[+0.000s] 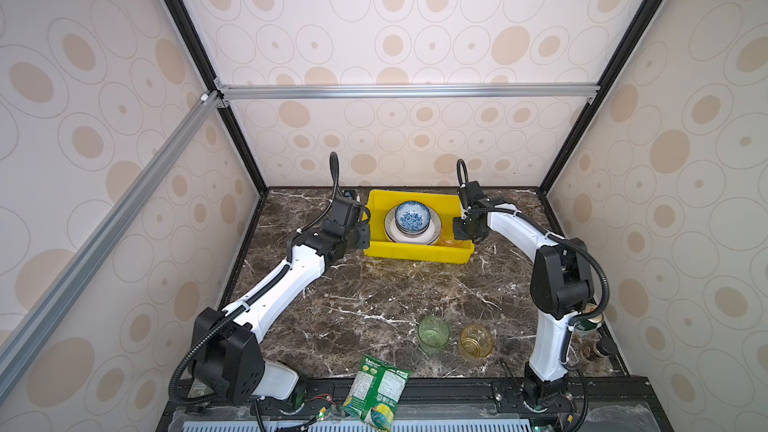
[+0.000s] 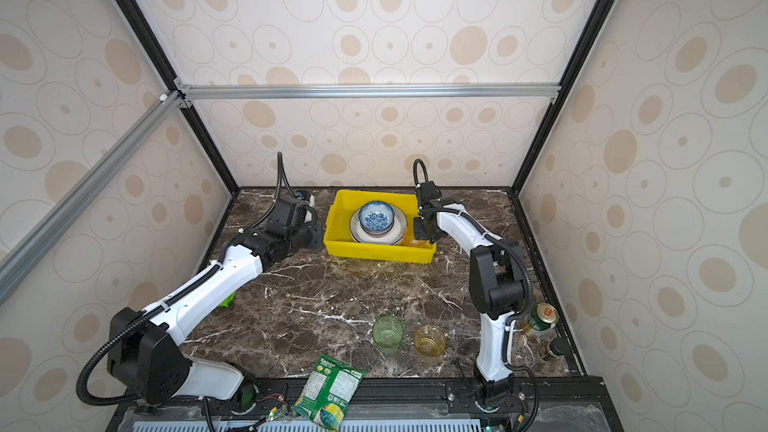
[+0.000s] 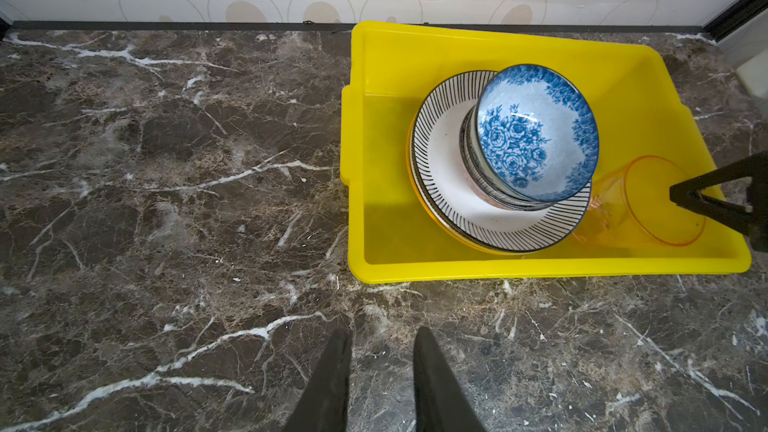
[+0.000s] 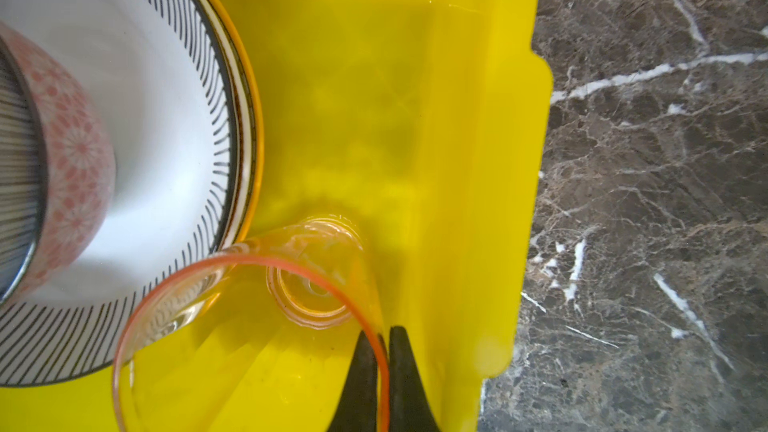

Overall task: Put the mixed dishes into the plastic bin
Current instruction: 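Lower the pink cup into the bin beside the plates and release it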

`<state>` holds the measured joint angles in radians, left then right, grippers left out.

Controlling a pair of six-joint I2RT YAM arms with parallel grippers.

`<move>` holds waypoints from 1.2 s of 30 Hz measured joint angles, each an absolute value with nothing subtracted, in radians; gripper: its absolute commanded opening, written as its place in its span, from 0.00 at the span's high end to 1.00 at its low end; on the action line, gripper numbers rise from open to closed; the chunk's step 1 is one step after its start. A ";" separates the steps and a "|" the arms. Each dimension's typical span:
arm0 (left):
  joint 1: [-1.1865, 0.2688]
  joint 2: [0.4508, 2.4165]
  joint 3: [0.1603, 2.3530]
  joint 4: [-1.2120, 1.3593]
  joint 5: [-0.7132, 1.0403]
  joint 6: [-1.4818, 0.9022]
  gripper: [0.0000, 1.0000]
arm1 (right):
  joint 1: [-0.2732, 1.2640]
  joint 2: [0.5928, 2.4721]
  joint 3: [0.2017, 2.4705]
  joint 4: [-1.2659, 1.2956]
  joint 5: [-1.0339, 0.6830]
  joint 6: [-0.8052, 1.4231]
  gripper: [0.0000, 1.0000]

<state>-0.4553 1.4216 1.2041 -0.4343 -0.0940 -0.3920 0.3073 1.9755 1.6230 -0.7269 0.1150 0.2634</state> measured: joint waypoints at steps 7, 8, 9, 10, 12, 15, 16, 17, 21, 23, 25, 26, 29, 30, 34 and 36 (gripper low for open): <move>-0.454 1.422 1.204 -0.434 -0.084 -0.391 0.71 | 0.308 1.975 1.623 -0.729 0.120 0.264 0.96; -0.453 1.422 1.204 -0.434 -0.080 -0.391 0.71 | 0.308 1.975 1.623 -0.730 0.121 0.264 0.95; -0.453 1.422 1.204 -0.434 -0.075 -0.391 0.71 | 0.308 1.975 1.623 -0.730 0.121 0.264 0.94; -0.453 1.422 1.203 -0.433 -0.071 -0.391 0.71 | 0.308 1.975 1.623 -0.730 0.122 0.265 0.93; -0.453 1.422 1.198 -0.434 -0.068 -0.390 0.71 | 0.308 1.975 1.623 -0.730 0.125 0.268 0.91; -0.453 1.422 1.195 -0.436 -0.065 -0.388 0.70 | 0.307 1.975 1.623 -0.731 0.132 0.268 0.88; -0.453 1.422 1.195 -0.435 -0.062 -0.388 0.70 | 0.307 1.975 1.622 -0.732 0.133 0.267 0.87; -0.453 1.422 1.195 -0.434 -0.057 -0.387 0.69 | 0.307 1.975 1.622 -0.734 0.135 0.267 0.86; -0.453 1.422 1.195 -0.434 -0.028 -0.388 0.69 | 0.308 1.971 1.621 -0.734 0.133 0.268 0.81; -0.453 1.422 1.195 -0.434 -0.014 -0.388 0.69 | 0.308 1.963 1.619 -0.735 0.133 0.268 0.80; -0.453 1.422 1.195 -0.435 -0.004 -0.388 0.68 | 0.308 1.946 1.613 -0.736 0.134 0.270 0.78; -0.453 1.422 1.195 -0.436 -0.001 -0.387 0.68 | 0.308 1.936 1.609 -0.736 0.133 0.270 0.77; -0.453 1.422 1.195 -0.441 0.015 -0.384 0.67 | 0.308 1.899 1.602 -0.739 0.134 0.270 0.74; -0.453 1.422 1.195 -0.446 0.022 -0.381 0.67 | 0.308 1.886 1.602 -0.740 0.134 0.271 0.73; -0.454 1.422 1.195 -0.467 0.039 -0.370 0.67 | 0.308 1.832 1.590 -0.740 0.131 0.272 0.69; -0.457 1.422 1.195 -0.480 0.045 -0.364 0.67 | 0.308 1.800 1.577 -0.739 0.128 0.272 0.66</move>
